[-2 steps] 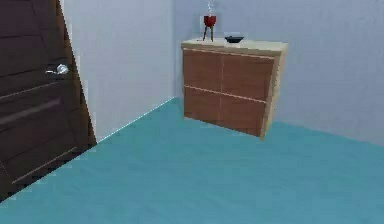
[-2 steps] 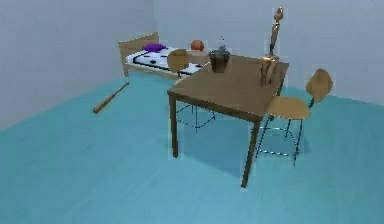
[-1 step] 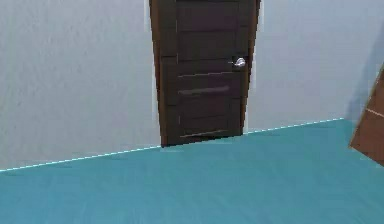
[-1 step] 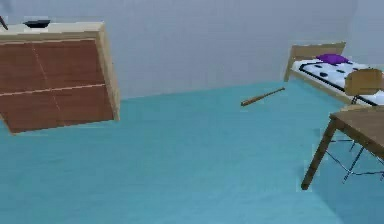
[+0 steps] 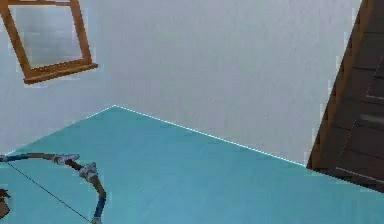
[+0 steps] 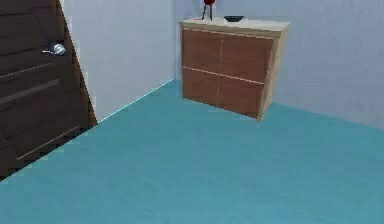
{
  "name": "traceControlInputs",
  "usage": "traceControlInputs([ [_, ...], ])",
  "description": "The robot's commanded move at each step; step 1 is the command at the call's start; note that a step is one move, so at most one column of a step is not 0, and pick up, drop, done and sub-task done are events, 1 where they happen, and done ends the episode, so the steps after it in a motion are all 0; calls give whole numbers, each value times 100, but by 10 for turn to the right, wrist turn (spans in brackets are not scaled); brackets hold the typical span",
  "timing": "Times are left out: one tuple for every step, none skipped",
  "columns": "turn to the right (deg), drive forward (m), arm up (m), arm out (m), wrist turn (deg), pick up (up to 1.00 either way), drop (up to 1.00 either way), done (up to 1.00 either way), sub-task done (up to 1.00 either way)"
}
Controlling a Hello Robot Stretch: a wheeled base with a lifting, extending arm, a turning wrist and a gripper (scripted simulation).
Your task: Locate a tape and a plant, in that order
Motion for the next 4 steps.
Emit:
traceControlInputs([
  [-450, 0, 0, 0, 0, 0, 0, 0, 0],
  [-360, 0, 0, 0, 0, 0, 0, 0, 0],
  [0, 100, 0, 0, 0, 0, 0, 0, 0],
  [-120, 0, 0, 0, 0, 0, 0, 0, 0],
])
